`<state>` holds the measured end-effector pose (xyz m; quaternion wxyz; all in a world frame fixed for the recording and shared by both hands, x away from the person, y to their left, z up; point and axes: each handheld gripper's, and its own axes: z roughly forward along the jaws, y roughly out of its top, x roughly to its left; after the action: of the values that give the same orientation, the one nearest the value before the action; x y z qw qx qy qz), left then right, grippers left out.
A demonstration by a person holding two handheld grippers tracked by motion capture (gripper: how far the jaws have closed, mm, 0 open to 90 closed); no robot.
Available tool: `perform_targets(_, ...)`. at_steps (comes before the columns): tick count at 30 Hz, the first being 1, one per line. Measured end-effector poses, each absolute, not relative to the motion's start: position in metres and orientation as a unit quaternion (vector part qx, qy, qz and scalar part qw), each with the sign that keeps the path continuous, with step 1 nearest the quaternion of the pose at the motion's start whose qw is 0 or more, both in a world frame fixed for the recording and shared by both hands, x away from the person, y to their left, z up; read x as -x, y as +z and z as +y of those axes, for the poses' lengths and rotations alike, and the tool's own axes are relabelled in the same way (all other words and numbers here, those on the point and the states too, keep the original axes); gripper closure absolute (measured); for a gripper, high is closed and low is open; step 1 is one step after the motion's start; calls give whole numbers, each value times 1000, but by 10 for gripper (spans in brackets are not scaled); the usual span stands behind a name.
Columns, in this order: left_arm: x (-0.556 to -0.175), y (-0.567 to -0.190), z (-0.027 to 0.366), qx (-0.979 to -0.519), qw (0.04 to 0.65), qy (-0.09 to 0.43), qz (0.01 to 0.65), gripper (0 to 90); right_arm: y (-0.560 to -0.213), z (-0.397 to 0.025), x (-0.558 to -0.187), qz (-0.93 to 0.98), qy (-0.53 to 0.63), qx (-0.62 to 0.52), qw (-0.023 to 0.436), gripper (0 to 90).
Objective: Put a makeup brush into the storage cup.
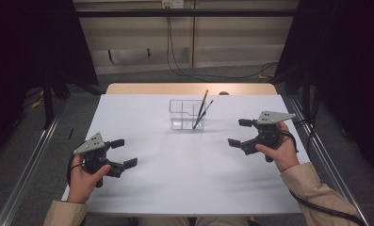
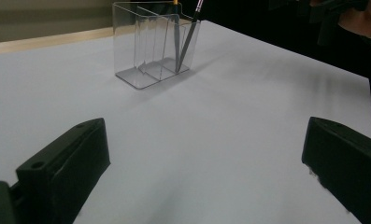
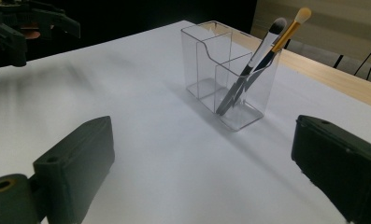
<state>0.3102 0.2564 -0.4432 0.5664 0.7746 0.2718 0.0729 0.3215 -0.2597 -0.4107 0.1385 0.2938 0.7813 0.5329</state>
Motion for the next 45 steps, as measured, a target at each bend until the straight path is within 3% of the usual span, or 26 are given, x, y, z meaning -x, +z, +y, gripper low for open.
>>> perform_targets(45, -310, -443, 256, -776, 566, 75, 269, 8, -440, -282, -291, 777, 523, -315, 155, 48)
